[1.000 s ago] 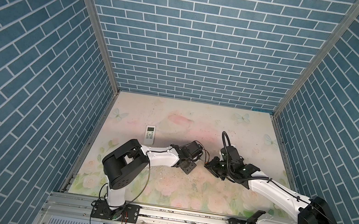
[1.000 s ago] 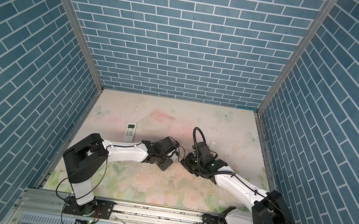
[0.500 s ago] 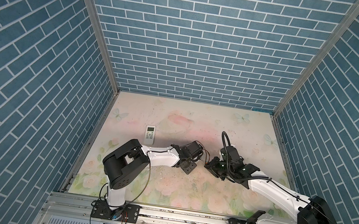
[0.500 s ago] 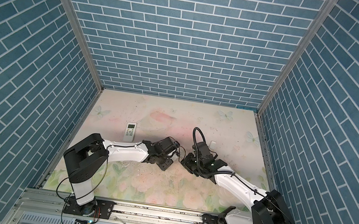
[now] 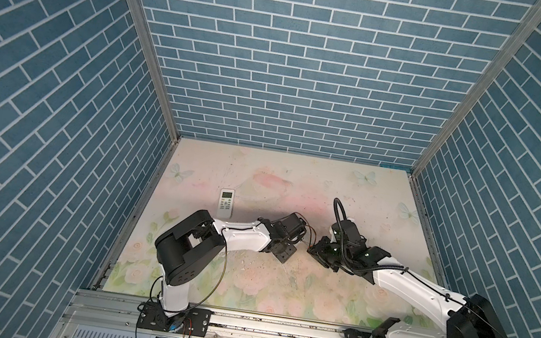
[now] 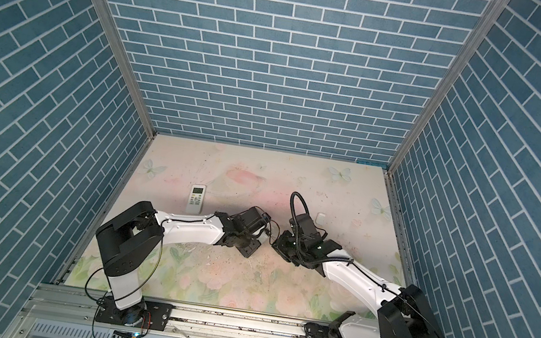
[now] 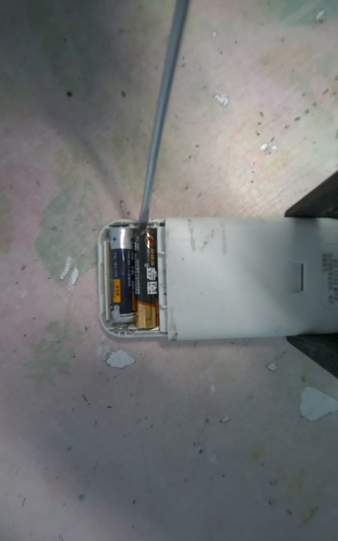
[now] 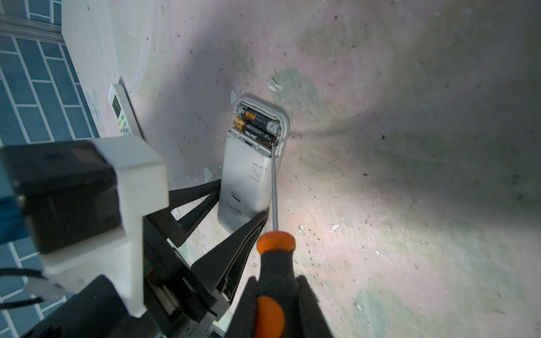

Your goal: Unload the batteries from the remote control

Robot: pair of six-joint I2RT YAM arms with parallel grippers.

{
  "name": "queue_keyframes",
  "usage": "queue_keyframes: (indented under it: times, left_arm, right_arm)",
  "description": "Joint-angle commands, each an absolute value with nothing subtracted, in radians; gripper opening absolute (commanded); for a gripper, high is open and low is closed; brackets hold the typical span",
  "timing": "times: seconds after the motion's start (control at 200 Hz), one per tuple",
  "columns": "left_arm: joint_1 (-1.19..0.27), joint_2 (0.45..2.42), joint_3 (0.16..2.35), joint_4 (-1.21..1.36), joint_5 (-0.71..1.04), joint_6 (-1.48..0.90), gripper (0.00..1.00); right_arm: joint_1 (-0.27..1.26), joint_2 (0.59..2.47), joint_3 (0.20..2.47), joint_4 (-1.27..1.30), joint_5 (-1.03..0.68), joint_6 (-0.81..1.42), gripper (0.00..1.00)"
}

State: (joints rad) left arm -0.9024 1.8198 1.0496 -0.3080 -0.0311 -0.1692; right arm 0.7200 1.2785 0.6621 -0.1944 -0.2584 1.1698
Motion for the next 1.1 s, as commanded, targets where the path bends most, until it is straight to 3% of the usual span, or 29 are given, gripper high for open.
queue_keyframes:
  times: [0.0, 1.095]
  left_arm:
    - [-0.929, 1.901, 1.014, -0.37, 0.029, -0.149, 0.38]
    - [-0.949, 1.93, 1.011, -0.357, 0.04, -0.15, 0.36]
  right_arm:
    - [0.726, 1.33, 0.681, -0.189, -0.284, 1.146, 0.0]
    - [0.716, 1.26, 0.711, -0.144, -0.283, 1.138, 0.0]
